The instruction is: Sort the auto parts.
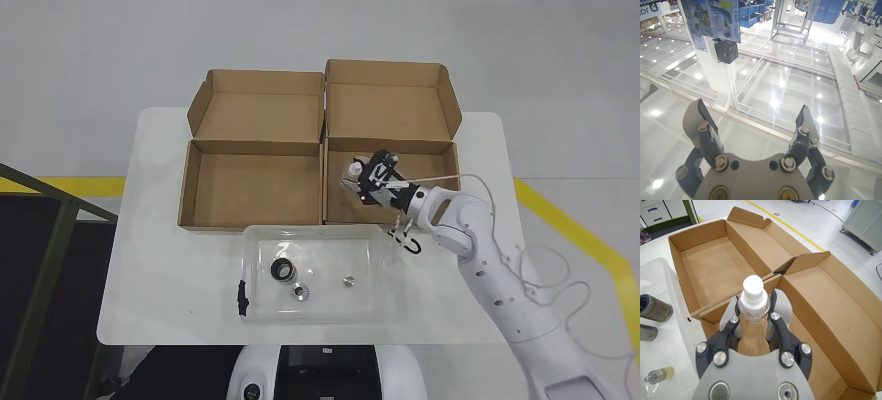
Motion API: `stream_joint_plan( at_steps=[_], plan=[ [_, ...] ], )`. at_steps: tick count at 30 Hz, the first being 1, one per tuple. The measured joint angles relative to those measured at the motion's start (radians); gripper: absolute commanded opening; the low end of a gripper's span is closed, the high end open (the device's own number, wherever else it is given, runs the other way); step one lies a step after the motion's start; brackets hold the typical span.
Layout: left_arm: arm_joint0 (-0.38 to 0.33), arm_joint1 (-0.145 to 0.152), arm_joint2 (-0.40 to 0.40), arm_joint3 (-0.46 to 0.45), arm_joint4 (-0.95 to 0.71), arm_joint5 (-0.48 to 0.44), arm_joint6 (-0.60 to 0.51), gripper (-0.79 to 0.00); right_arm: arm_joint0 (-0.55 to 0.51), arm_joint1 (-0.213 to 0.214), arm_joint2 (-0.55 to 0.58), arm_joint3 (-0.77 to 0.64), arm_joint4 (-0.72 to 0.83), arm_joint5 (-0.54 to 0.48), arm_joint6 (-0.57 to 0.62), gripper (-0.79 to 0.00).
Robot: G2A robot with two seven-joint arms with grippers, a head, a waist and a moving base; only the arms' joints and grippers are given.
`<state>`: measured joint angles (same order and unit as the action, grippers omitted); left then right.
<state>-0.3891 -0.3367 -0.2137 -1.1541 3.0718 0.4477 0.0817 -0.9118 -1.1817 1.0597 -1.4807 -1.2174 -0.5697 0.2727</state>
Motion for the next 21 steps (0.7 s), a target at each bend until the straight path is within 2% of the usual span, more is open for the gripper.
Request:
stream_joint_plan(
  at_steps=[13, 15, 16, 17, 18, 21],
  plan=[
    [0.000, 0.000, 0.000, 0.000, 0.000, 0.000, 0.000, 0.000, 0.062, -0.017, -0.043, 0.095, 0.035, 0.003, 0.069, -0.773],
    [0.000, 0.000, 0.000, 0.000, 0.000, 0.000, 0.000, 0.000, 0.068, -0.020, -0.049, 0.114, 0.037, 0.005, 0.066, -0.545],
    [0.000, 0.000, 0.000, 0.000, 0.000, 0.000, 0.000, 0.000, 0.070, -0.021, -0.052, 0.121, 0.037, 0.005, 0.065, -0.465],
    [0.000, 0.000, 0.000, 0.000, 0.000, 0.000, 0.000, 0.000, 0.073, -0.023, -0.055, 0.129, 0.037, 0.005, 0.062, -0.252],
    [0.000, 0.000, 0.000, 0.000, 0.000, 0.000, 0.000, 0.000, 0.075, -0.024, -0.057, 0.135, 0.037, 0.005, 0.061, 0.000],
    [0.000, 0.000, 0.000, 0.000, 0.000, 0.000, 0.000, 0.000, 0.079, -0.027, -0.064, 0.148, 0.044, 0.000, 0.059, 0.000]
  ],
)
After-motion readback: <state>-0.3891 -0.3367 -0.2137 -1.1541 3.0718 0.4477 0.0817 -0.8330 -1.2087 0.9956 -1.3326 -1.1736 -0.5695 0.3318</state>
